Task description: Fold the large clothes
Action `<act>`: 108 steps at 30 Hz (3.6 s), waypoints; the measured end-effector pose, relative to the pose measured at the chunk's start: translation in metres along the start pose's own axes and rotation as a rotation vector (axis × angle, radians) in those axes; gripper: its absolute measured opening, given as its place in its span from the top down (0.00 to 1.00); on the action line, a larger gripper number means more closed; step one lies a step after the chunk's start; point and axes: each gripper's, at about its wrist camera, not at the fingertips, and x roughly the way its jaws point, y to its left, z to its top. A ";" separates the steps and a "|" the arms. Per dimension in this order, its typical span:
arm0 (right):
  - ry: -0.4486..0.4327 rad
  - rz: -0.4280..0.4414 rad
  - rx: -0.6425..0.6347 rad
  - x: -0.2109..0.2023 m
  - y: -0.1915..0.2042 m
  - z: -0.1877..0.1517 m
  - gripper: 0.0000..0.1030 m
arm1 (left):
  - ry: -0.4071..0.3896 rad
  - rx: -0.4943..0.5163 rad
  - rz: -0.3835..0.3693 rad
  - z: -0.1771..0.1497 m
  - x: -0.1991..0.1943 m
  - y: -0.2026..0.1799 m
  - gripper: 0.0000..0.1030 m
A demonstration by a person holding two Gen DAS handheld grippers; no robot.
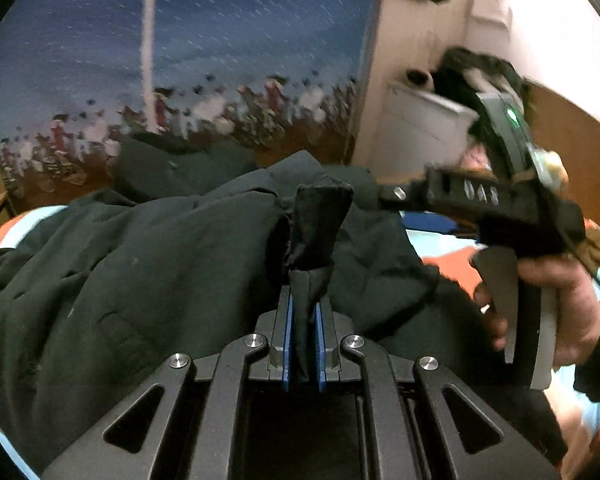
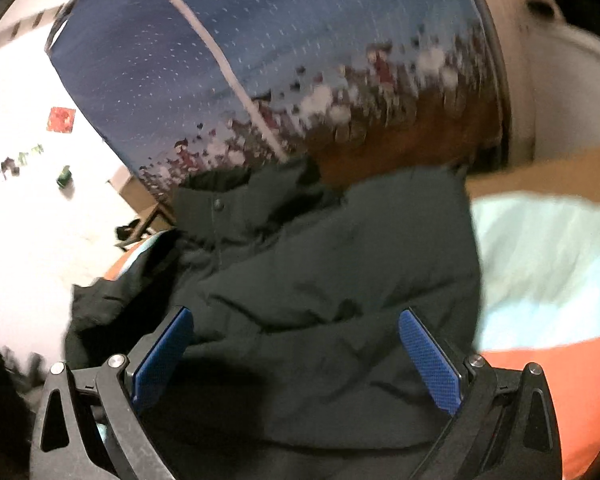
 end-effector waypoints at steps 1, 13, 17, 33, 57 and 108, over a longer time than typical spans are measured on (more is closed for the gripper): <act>0.006 0.002 0.018 0.001 -0.004 -0.001 0.00 | 0.020 0.003 -0.011 -0.008 0.009 -0.005 0.93; 0.089 0.083 0.232 0.020 -0.048 -0.020 0.00 | 0.090 -0.204 -0.214 -0.009 0.028 0.011 0.40; 0.092 0.130 0.261 0.019 -0.050 -0.022 0.00 | 0.090 -0.217 -0.207 -0.006 0.017 0.017 0.37; 0.216 -0.016 0.074 0.053 0.009 -0.045 0.06 | -0.015 -0.451 0.055 -0.031 -0.114 0.127 0.10; -0.061 -0.097 0.049 -0.057 0.013 0.013 0.95 | -0.013 -0.597 0.323 -0.053 -0.152 0.236 0.09; 0.167 -0.301 -0.523 0.084 0.020 -0.065 0.21 | 0.082 -0.277 0.417 -0.070 0.007 0.213 0.01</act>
